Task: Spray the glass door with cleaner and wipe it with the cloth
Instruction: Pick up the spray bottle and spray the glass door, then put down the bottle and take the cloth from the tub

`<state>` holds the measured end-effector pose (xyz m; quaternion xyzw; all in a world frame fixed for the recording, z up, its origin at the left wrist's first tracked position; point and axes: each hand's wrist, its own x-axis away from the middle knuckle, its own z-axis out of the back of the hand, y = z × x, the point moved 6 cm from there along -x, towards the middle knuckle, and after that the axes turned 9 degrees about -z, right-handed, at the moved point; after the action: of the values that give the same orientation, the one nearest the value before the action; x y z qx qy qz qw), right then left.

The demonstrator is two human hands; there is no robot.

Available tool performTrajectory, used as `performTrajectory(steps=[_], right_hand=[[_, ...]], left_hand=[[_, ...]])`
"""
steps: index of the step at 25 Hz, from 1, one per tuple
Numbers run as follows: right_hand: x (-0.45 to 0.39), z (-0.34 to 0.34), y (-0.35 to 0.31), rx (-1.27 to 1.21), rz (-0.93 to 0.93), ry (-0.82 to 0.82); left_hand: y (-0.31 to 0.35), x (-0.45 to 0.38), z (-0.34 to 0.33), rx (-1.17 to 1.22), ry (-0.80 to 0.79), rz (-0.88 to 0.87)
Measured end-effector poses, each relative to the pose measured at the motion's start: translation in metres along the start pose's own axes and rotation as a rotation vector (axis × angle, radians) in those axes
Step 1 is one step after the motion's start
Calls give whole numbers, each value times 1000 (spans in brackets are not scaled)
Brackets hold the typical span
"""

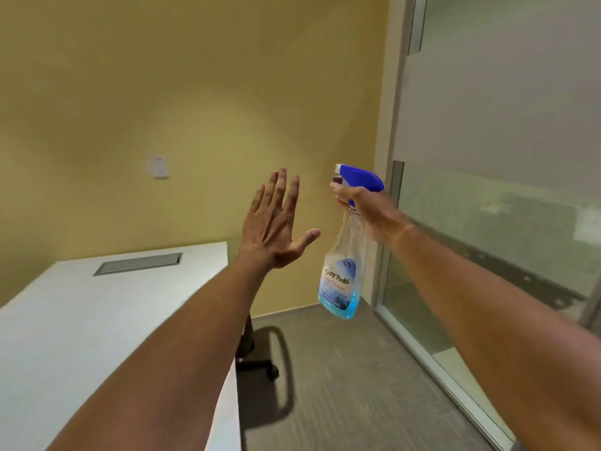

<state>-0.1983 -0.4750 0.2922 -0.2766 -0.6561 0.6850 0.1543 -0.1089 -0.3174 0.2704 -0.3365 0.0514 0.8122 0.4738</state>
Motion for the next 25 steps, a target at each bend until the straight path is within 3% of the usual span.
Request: performTrajectory(steps=[11, 21, 25], right_hand=[[12, -244, 61, -70, -106, -269], [-18, -374, 129, -102, -108, -415], [-24, -404, 156, -124, -152, -399]], left_hand=[[-179, 172, 0, -148, -109, 292], [-260, 246, -48, -208, -219, 489], [-283, 261, -72, -212, -272, 529]])
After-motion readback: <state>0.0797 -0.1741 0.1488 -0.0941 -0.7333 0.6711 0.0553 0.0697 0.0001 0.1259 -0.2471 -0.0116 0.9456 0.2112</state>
